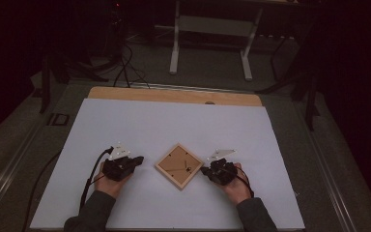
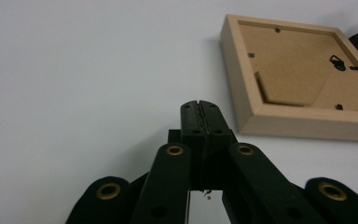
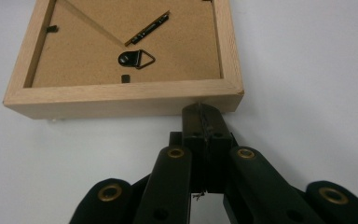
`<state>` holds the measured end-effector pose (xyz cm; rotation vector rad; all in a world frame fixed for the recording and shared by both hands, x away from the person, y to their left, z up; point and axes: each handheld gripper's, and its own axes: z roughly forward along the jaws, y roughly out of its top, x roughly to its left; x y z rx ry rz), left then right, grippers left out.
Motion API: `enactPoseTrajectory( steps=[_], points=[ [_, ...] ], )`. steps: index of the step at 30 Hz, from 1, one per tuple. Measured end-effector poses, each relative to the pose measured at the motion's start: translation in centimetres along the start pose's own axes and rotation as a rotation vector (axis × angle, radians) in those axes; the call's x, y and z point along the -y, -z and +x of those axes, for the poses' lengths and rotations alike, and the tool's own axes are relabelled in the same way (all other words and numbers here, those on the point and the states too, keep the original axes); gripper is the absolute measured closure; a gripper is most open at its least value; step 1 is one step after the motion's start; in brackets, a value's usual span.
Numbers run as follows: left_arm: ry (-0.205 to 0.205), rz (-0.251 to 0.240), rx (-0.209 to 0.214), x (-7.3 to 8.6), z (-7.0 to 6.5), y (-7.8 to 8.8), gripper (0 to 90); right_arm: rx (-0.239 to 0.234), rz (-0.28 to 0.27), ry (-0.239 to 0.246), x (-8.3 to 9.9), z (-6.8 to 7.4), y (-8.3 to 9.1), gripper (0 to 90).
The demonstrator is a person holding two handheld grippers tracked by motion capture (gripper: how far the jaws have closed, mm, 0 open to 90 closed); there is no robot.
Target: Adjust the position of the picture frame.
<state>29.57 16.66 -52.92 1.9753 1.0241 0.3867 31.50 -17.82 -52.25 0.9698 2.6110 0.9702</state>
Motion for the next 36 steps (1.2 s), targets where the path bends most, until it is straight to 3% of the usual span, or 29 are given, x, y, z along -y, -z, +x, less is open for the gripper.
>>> enactPoseTrajectory(
  steps=[6,11,14,27,36],
  points=[
    [-0.006,0.017,0.012,-0.2,-0.8,-1.7,90.0,-0.008,-0.001,0.001,-0.2,0.2,-0.2,89.7],
    [-0.053,0.044,0.032,-0.2,-1.8,-2.4,90.0,-0.024,0.006,0.018,-0.2,1.0,-0.3,89.6],
    [-0.041,0.054,0.036,-0.1,-1.8,-2.5,90.0,-0.028,0.006,0.021,-0.4,1.2,-0.4,89.6],
    [-0.032,0.067,0.039,0.3,-2.1,-1.9,90.0,-0.016,0.003,-0.001,-1.5,0.8,-1.7,89.7],
    [-0.026,0.069,0.072,0.5,-2.6,-1.1,90.0,-0.014,-0.002,-0.034,-2.6,0.1,-2.6,89.8]
  ],
)
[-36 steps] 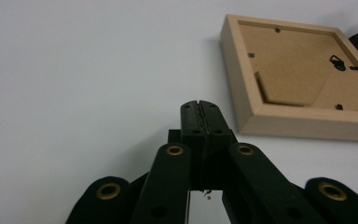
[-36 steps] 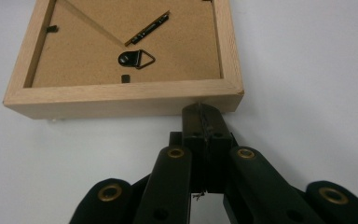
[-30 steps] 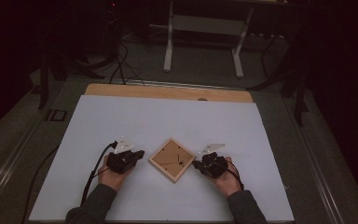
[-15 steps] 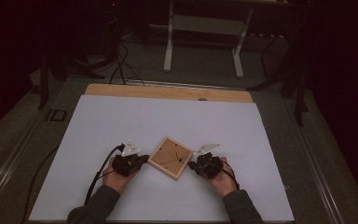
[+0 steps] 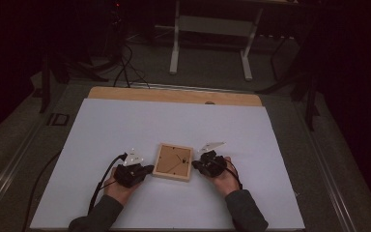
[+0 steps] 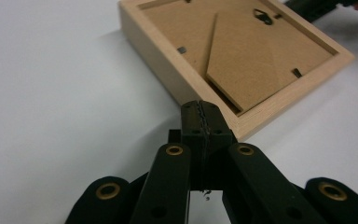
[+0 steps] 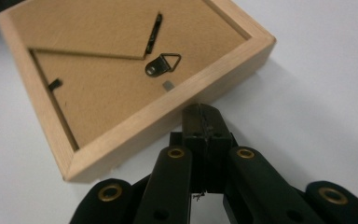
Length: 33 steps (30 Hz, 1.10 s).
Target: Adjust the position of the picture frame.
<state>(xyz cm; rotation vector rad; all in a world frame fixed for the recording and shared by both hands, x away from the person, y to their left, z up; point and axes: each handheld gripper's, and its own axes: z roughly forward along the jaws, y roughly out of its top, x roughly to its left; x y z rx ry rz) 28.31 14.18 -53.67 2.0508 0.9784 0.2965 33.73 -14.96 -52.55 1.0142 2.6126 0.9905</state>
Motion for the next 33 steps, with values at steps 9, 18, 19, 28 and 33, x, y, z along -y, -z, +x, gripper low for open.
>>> enactPoseTrajectory(
  steps=[9,18,19,28,33],
  points=[
    [0.003,-0.010,0.002,0.0,-0.2,-0.1,90.0,-0.002,-0.012,-0.034,-0.4,-0.5,-0.4,89.8],
    [-0.006,0.027,-0.024,0.1,0.0,-0.9,89.9,-0.015,-0.001,-0.020,0.2,-0.2,-0.5,89.8],
    [-0.014,0.041,-0.034,0.2,-0.1,-1.1,89.9,-0.018,-0.001,-0.013,0.4,-0.1,-0.4,89.8],
    [0.005,0.046,-0.035,0.0,0.0,-1.3,90.0,-0.019,0.000,-0.011,0.8,0.4,-0.1,89.8],
    [0.019,0.038,-0.036,-0.1,0.2,-1.6,90.0,-0.005,0.001,-0.017,0.6,0.2,-0.2,89.9]
  ],
)
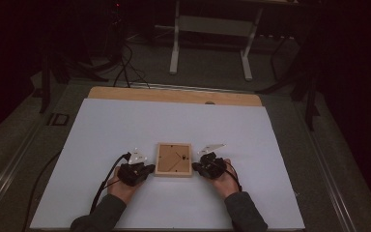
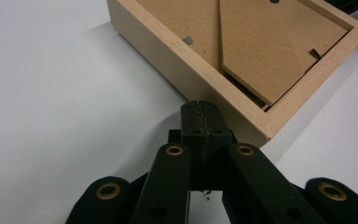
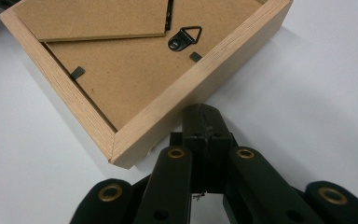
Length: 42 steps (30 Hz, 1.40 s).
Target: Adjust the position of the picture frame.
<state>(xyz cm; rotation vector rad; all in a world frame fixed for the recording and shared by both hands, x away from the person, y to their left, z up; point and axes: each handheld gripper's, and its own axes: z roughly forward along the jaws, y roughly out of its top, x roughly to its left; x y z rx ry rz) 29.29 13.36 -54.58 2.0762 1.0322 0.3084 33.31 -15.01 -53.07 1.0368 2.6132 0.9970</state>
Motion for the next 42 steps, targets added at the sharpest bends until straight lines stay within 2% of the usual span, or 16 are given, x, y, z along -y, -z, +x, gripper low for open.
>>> enactPoseTrajectory(
  steps=[3,11,19,31,38,42],
  points=[
    [-0.007,0.004,-0.010,-0.18,0.10,-0.09,90.0,0.004,0.000,-0.005,-0.11,-0.07,-0.07,89.9],
    [0.015,-0.004,-0.024,-0.22,0.51,-0.17,90.0,0.008,-0.005,-0.004,-0.45,-0.05,-0.42,89.9],
    [0.005,0.000,-0.037,-0.30,0.55,-0.15,90.0,0.016,-0.005,-0.013,-0.83,-0.23,-0.71,89.8],
    [0.009,-0.008,-0.034,-0.42,0.60,-0.42,90.0,0.020,-0.004,-0.007,-0.86,-0.40,-0.70,89.8],
    [0.007,-0.010,-0.032,-0.59,0.60,-0.64,89.9,0.024,-0.005,-0.020,-0.90,-0.76,-0.69,89.7],
    [-0.002,-0.011,-0.047,-0.59,0.72,-0.53,84.6,0.021,-0.010,-0.029,-0.85,-1.02,-0.48,82.4]
  ],
)
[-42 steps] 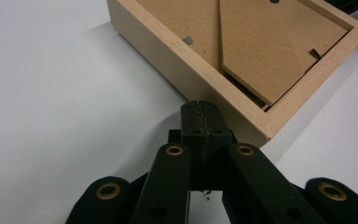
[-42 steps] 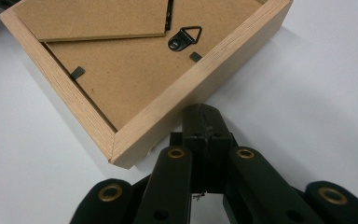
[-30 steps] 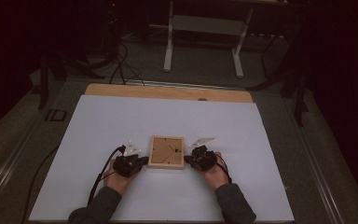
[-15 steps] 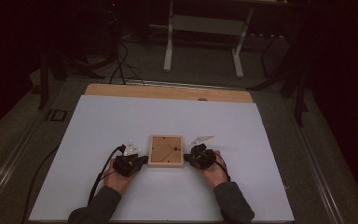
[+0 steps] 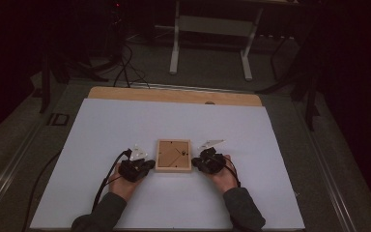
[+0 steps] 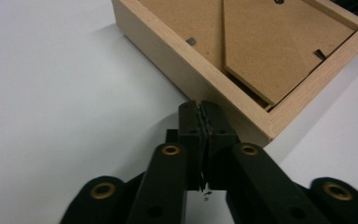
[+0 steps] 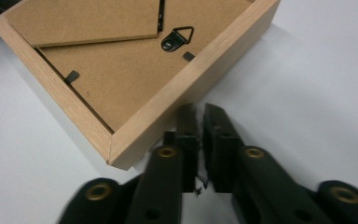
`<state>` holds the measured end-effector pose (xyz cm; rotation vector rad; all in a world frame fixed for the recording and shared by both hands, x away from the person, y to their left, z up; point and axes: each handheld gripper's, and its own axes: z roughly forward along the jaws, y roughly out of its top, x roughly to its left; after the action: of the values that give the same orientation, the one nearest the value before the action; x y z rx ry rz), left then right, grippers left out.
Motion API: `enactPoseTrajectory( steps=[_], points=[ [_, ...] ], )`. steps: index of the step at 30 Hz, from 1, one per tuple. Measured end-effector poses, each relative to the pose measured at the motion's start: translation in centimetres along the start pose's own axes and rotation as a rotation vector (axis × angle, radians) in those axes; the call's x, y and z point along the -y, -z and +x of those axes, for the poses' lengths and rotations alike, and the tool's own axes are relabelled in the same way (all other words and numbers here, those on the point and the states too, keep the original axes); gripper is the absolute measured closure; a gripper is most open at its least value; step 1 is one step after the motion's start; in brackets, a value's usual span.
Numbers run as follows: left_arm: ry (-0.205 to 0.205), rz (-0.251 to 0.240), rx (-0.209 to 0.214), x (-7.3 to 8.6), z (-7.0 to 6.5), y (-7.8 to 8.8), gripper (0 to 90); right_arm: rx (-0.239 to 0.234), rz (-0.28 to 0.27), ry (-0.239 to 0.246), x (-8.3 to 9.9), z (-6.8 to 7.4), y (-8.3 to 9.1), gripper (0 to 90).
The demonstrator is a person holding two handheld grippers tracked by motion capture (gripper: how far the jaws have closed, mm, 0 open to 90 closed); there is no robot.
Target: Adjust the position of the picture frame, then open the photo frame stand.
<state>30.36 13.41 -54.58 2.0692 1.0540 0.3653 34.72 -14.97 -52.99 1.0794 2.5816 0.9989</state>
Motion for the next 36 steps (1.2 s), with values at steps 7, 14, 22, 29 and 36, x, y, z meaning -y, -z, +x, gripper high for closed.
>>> enactPoseTrajectory(
  steps=[7,14,22,29,36],
  points=[
    [0.012,-0.021,-0.024,-0.1,0.3,0.4,75.1,0.013,-0.024,0.012,0.1,0.1,1.0,79.5],
    [0.031,-0.048,-0.014,-0.2,0.8,0.9,68.2,0.023,-0.058,0.036,0.4,-0.1,2.3,75.8],
    [0.017,-0.056,0.000,-0.4,0.4,1.3,59.0,0.022,-0.074,0.034,1.9,-0.6,3.3,71.5],
    [0.015,-0.057,-0.005,-0.7,0.1,1.7,52.3,0.026,-0.097,0.017,2.4,-0.8,3.2,68.7],
    [-0.003,-0.047,0.023,-1.4,-0.3,2.3,51.3,0.013,-0.128,0.025,2.3,-0.3,3.3,67.6]
  ],
)
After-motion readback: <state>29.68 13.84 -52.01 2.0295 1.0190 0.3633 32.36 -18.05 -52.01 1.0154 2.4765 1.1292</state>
